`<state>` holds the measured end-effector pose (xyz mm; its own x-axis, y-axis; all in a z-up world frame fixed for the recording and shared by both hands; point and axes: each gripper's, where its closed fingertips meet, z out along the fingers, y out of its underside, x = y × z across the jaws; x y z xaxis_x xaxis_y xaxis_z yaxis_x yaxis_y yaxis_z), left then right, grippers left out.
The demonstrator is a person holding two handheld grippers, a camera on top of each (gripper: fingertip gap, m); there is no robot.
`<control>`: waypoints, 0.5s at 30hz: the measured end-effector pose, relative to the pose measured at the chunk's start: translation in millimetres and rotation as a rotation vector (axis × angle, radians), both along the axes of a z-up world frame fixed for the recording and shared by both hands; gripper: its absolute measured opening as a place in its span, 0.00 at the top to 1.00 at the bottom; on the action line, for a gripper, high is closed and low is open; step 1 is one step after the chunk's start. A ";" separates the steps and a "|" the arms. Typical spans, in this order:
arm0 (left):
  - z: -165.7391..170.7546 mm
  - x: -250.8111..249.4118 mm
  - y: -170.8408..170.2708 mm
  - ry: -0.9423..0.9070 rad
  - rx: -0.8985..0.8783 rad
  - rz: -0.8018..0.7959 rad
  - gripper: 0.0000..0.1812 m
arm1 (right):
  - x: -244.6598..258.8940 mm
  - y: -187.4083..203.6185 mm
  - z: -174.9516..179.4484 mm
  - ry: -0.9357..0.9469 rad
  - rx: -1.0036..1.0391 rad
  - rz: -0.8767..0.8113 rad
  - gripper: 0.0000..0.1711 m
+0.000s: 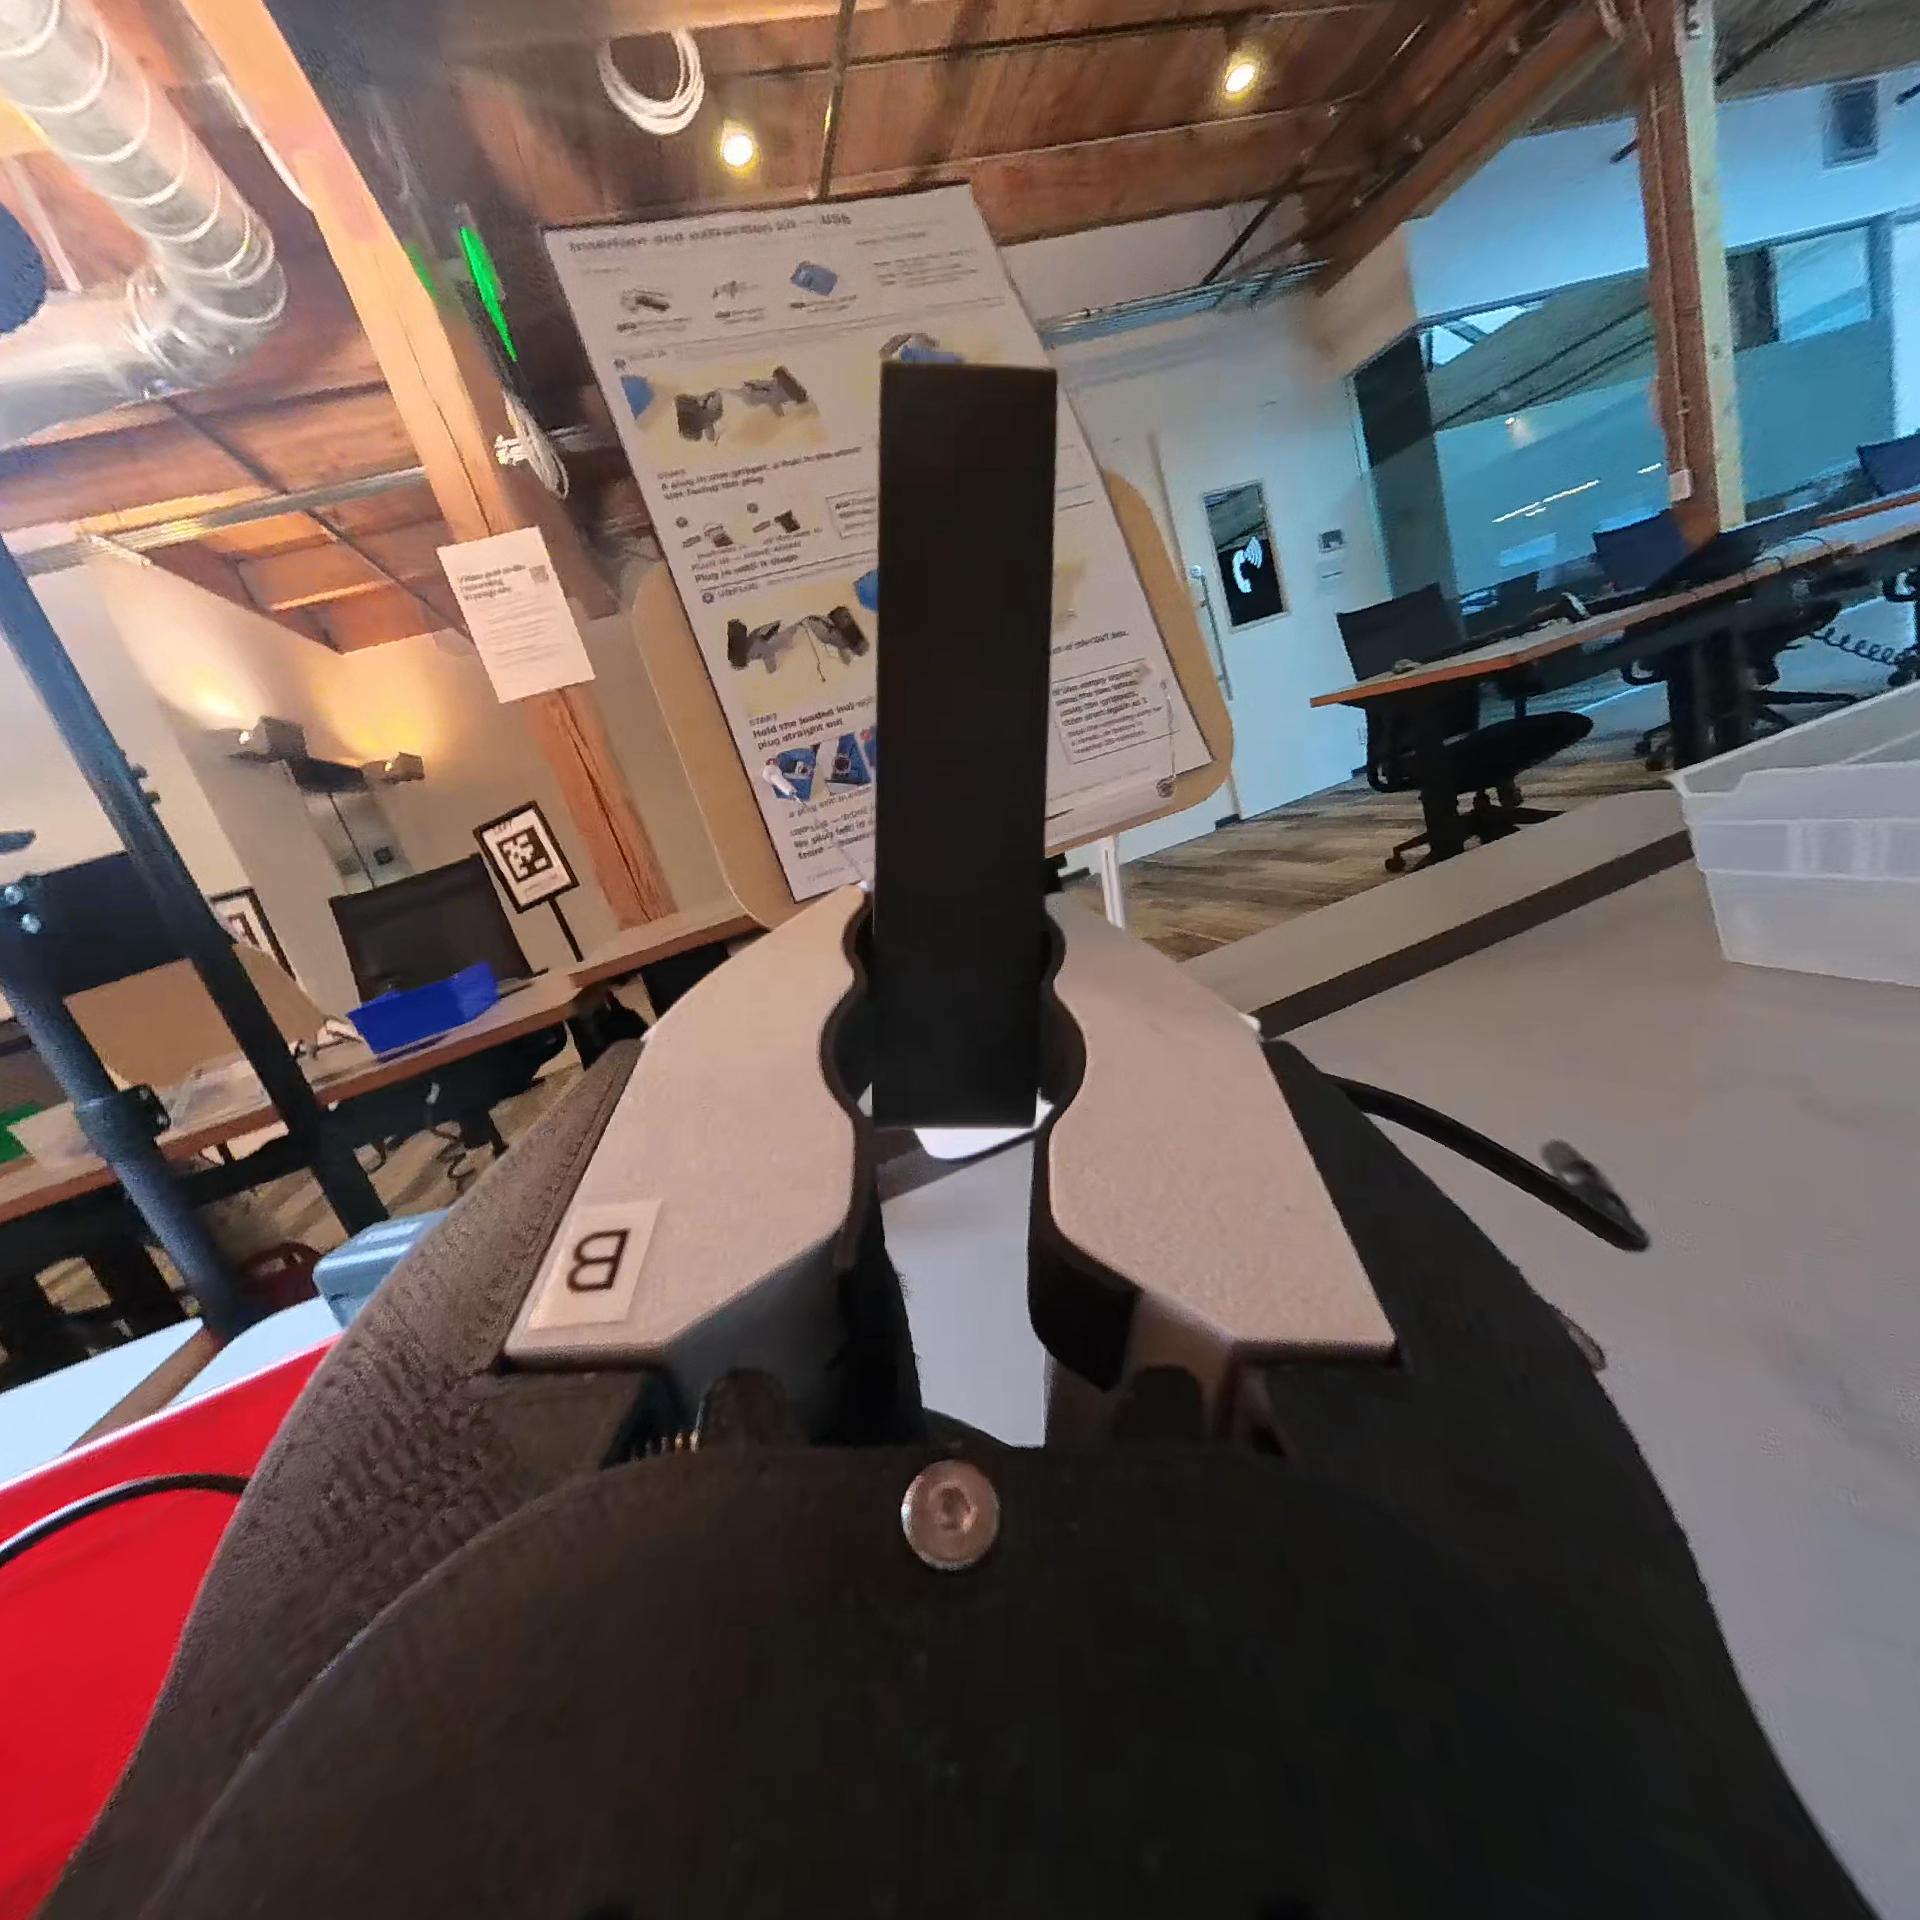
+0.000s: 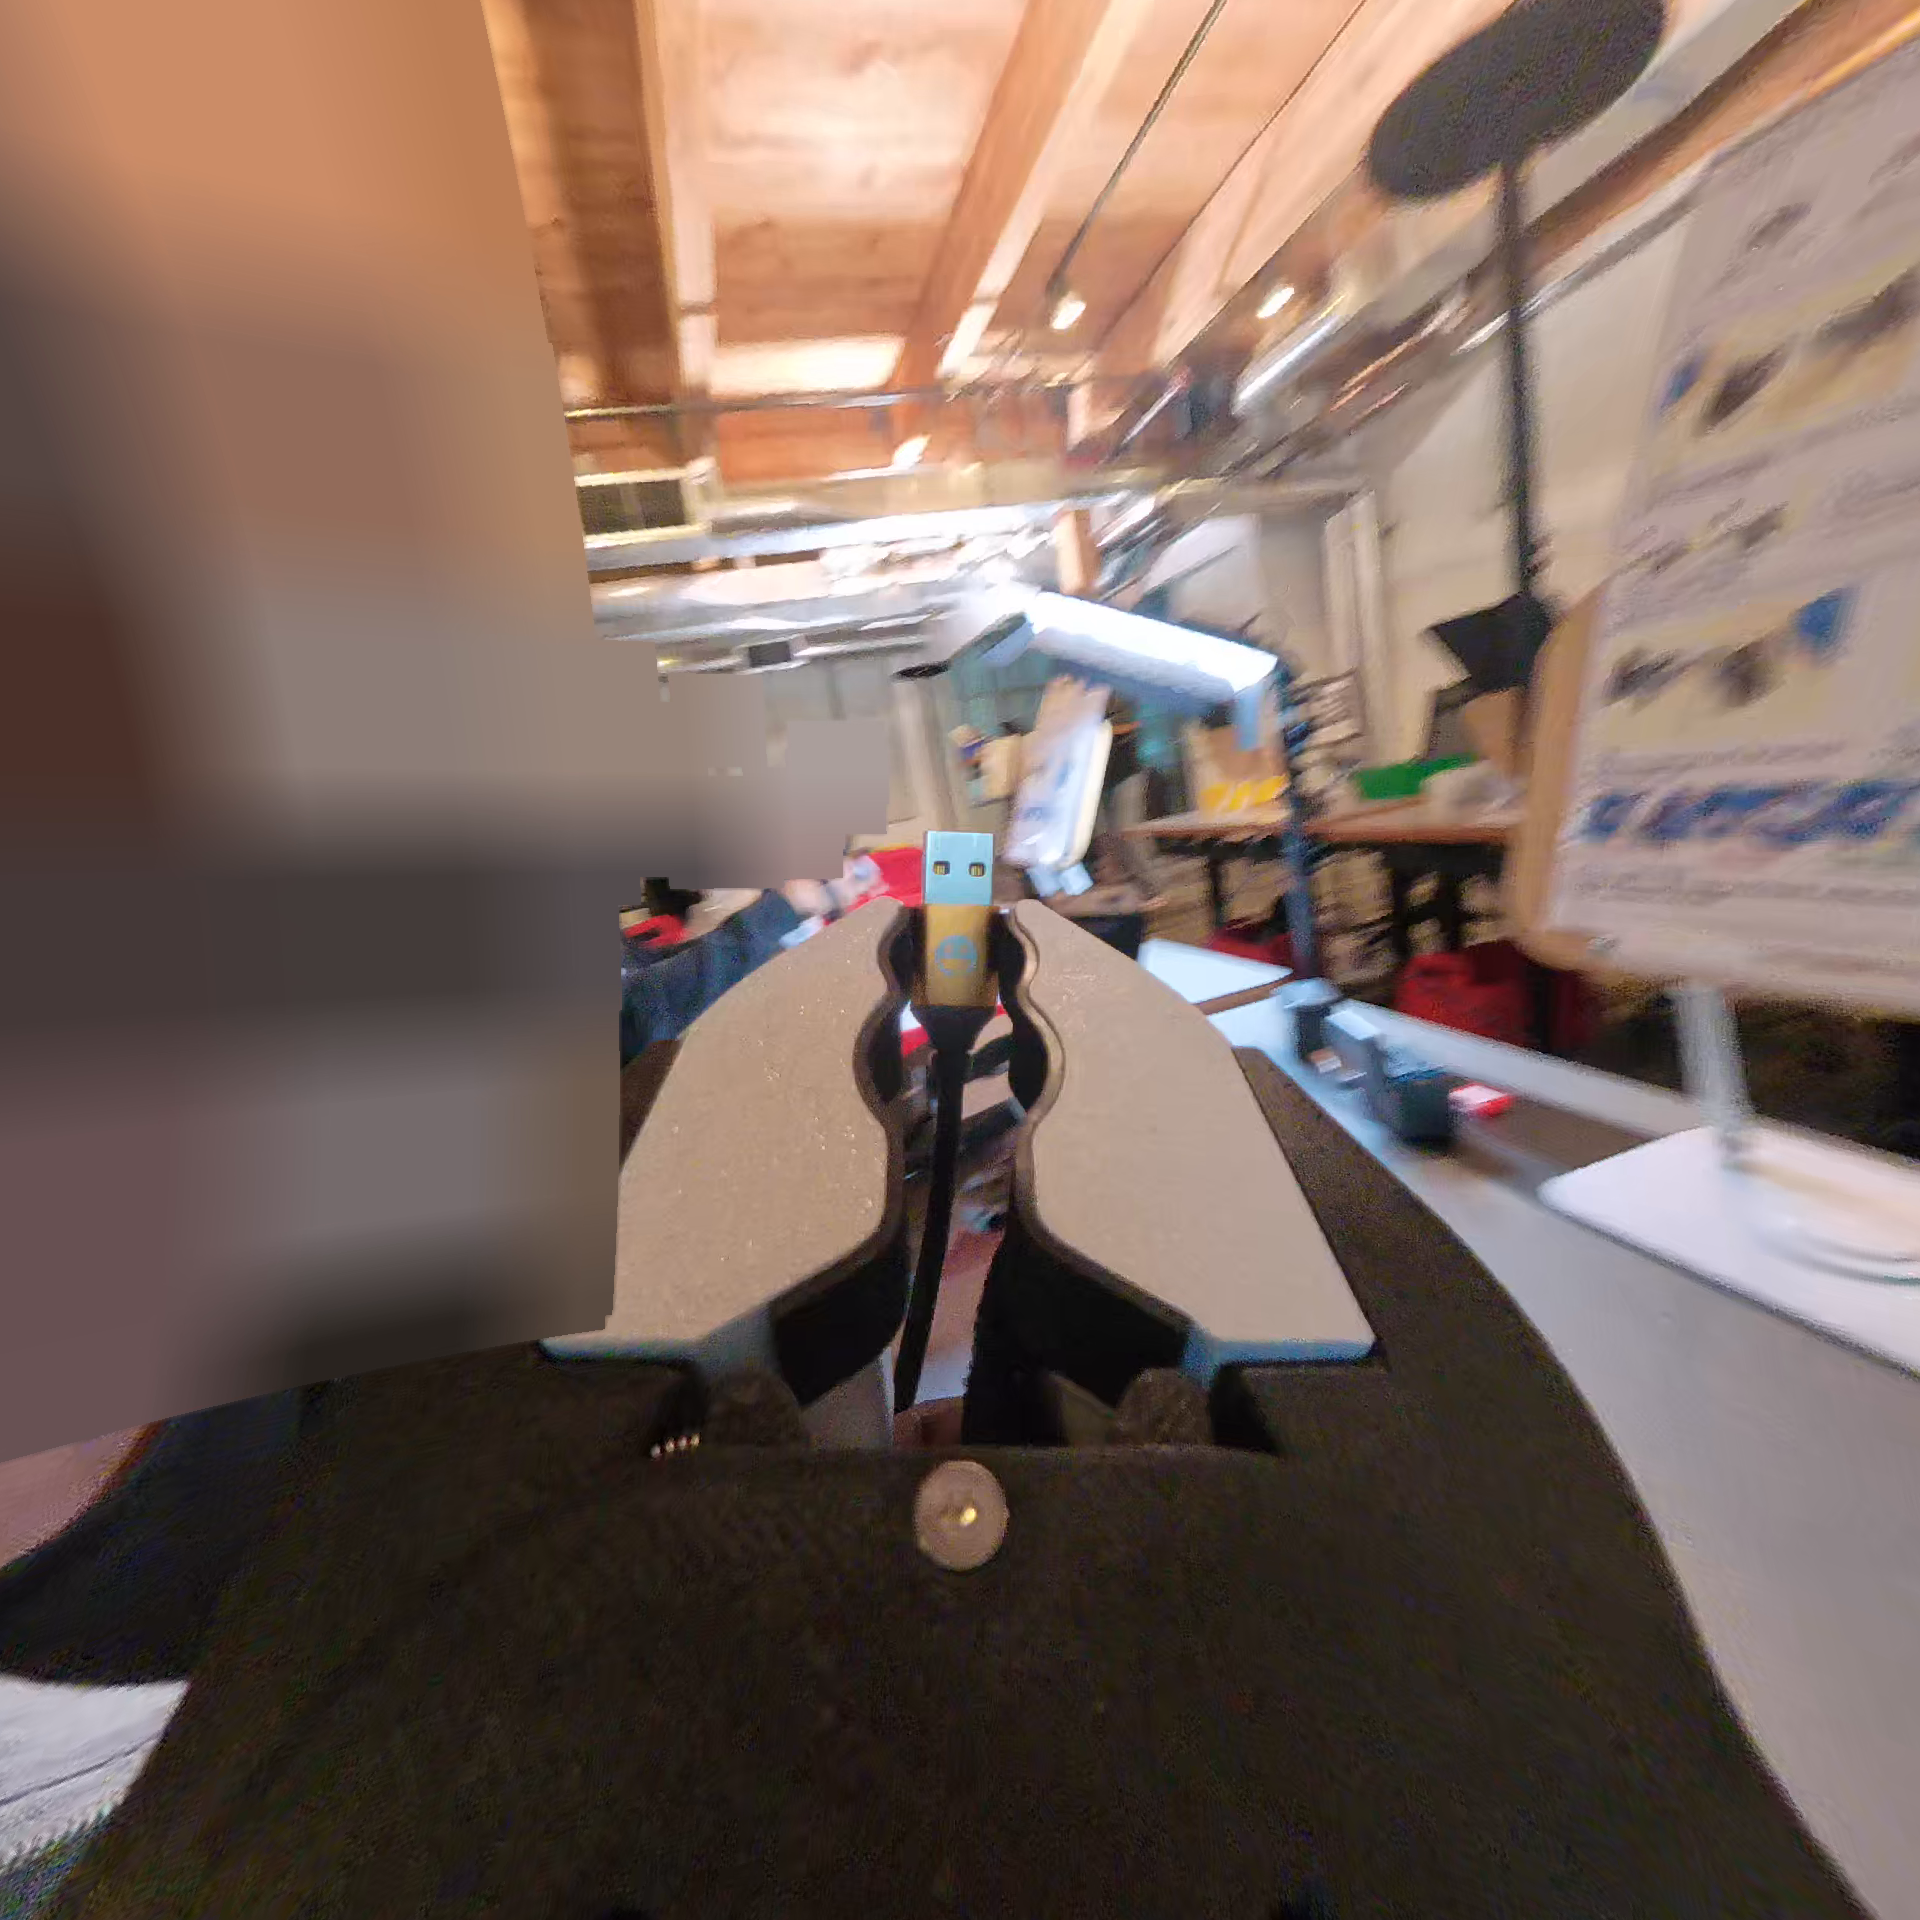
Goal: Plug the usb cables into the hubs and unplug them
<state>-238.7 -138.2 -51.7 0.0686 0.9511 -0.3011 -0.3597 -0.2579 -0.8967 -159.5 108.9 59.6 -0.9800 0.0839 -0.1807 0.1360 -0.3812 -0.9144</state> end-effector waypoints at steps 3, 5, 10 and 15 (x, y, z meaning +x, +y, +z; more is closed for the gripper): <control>-2.8 2.3 15.3 0.005 -0.057 -0.033 0.85 | -16.8 55.4 28.1 0.116 0.009 -0.320 0.91; -5.3 2.2 22.4 0.003 -0.079 -0.046 0.85 | -27.5 90.6 39.9 0.186 0.036 -0.539 0.91; -7.7 0.5 21.9 -0.012 -0.046 -0.065 0.85 | -44.4 153.9 46.3 0.289 0.081 -0.887 0.91; -7.5 -0.8 15.7 -0.024 0.001 -0.071 0.85 | -87.7 198.3 -1.1 0.307 0.268 -1.180 0.91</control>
<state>-239.5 -122.6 -59.2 0.1428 0.9439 -0.2979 -0.3558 -0.2319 -0.9053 -247.2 307.2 58.5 -0.2804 0.9386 0.2010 -0.3948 0.0781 -0.9155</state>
